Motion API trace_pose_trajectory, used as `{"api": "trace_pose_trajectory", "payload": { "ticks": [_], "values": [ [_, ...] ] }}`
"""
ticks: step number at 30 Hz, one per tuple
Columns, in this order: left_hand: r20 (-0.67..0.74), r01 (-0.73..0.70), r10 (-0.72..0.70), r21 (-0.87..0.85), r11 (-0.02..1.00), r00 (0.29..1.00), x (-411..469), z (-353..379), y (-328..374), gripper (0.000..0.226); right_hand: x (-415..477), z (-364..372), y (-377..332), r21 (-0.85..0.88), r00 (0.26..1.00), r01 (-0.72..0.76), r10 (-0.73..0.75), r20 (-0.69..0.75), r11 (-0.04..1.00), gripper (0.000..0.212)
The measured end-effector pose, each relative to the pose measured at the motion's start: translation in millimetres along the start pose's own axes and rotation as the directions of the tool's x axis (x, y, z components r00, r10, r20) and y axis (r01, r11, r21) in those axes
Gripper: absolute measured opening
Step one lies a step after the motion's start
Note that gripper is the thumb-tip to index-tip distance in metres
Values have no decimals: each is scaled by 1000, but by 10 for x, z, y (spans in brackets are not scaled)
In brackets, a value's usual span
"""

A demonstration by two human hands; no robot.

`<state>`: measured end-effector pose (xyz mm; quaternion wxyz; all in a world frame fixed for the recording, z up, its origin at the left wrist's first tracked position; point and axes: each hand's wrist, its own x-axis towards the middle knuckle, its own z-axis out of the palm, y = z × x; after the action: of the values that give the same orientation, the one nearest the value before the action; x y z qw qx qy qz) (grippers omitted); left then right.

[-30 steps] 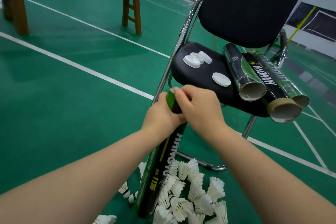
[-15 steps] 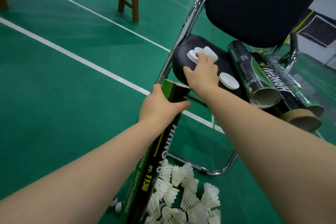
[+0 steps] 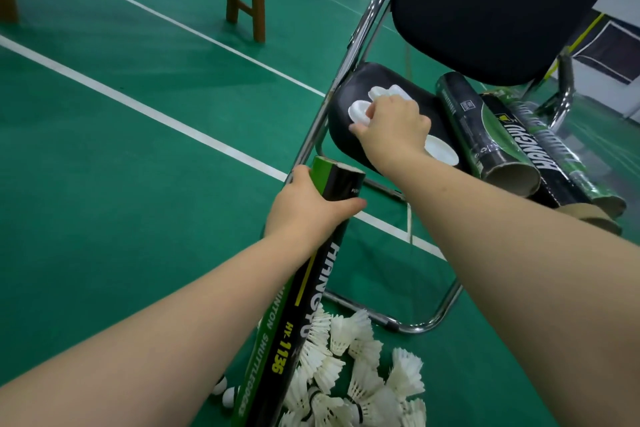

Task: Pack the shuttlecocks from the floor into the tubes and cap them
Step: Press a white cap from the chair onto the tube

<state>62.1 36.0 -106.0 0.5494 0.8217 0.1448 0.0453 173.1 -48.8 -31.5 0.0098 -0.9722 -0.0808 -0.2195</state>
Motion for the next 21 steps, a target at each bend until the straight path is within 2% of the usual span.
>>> {"api": "trace_pose_trajectory", "payload": {
  "ticks": [3,6,9,12,15,21],
  "values": [
    [11,-15,15,-1,1000,1000,-84,-23,23,71,-221,-163,12,264,984,46,1,-177,964,25],
    [28,-34,35,-16,999,999,-219,-91,59,67,-559,-343,17,548,959,61,104,-264,834,22],
    [56,-60,60,-14,998,997,-427,-178,56,65,-922,-450,0,800,958,-46,254,-135,598,16],
    [80,-91,93,-24,996,992,-720,-289,-8,67,-1273,-535,-68,887,966,-117,258,-3,448,12],
    [106,-123,121,12,992,987,-1045,-423,-124,71,-1595,-620,-176,891,981,-158,169,93,426,16],
    [139,-206,196,59,977,971,-1524,-587,-348,74,-2135,-746,-307,827,970,-231,57,236,512,15]
  ]
}}
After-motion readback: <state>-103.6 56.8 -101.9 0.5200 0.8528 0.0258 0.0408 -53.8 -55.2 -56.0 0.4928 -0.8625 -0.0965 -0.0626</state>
